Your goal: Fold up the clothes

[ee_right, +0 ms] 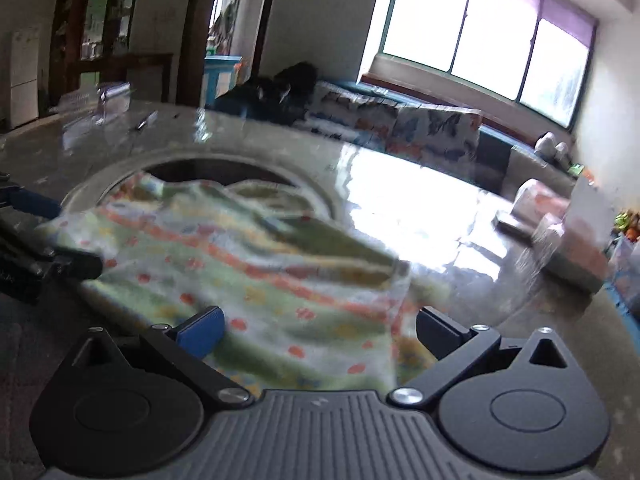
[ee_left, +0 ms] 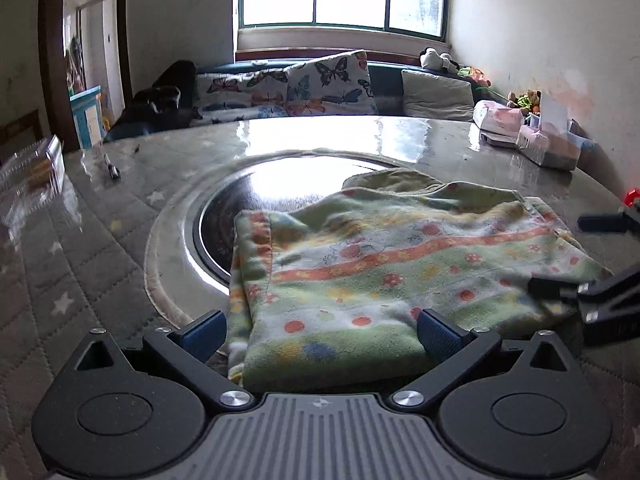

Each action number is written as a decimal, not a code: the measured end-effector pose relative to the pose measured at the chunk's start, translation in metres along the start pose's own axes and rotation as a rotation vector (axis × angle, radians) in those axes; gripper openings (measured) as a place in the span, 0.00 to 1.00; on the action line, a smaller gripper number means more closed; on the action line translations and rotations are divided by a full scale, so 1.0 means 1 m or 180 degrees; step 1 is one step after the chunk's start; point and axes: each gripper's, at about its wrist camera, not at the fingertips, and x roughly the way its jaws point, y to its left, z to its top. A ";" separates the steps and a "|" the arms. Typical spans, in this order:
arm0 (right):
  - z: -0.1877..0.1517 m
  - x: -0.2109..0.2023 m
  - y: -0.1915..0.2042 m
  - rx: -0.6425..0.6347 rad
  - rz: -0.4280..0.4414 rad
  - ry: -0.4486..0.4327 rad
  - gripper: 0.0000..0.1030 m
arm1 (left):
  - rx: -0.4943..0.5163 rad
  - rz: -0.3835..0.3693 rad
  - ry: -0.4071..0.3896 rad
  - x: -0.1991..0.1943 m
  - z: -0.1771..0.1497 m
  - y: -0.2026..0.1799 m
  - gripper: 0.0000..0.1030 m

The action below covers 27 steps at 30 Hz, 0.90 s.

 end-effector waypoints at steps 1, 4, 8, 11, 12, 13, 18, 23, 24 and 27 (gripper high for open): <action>0.000 0.002 -0.002 0.0018 -0.0018 0.0021 1.00 | 0.0018 0.0021 -0.0022 -0.002 0.000 0.000 1.00; -0.006 0.009 -0.004 0.0038 0.0008 0.0136 1.00 | -0.0055 0.0043 -0.0015 -0.005 -0.002 0.005 1.00; 0.000 0.004 -0.001 -0.0008 0.0048 0.0074 1.00 | -0.0192 0.0089 -0.0020 -0.012 -0.005 0.016 1.00; 0.007 0.000 0.006 -0.0083 0.0115 0.0015 1.00 | -0.0234 0.0142 -0.0048 -0.016 -0.004 0.022 1.00; 0.008 0.000 0.010 -0.0115 0.0140 0.0001 1.00 | -0.0226 0.0178 -0.0016 -0.014 -0.006 0.023 1.00; 0.009 0.001 0.014 -0.0158 0.0165 -0.0002 1.00 | -0.0217 0.0218 0.0024 -0.011 -0.007 0.024 1.00; 0.015 0.006 0.034 -0.0350 0.0285 0.0012 1.00 | -0.0401 0.0212 0.0095 -0.011 -0.011 0.036 1.00; 0.031 0.010 0.056 -0.0482 0.0467 -0.0065 1.00 | -0.0469 0.0289 0.0015 -0.021 -0.009 0.046 1.00; 0.033 0.012 0.062 -0.0506 0.0505 -0.0079 1.00 | -0.0463 0.0306 0.0034 -0.020 -0.010 0.047 1.00; 0.036 0.019 0.078 -0.0574 0.0622 -0.0071 1.00 | -0.0443 0.0358 0.0094 -0.017 -0.014 0.049 1.00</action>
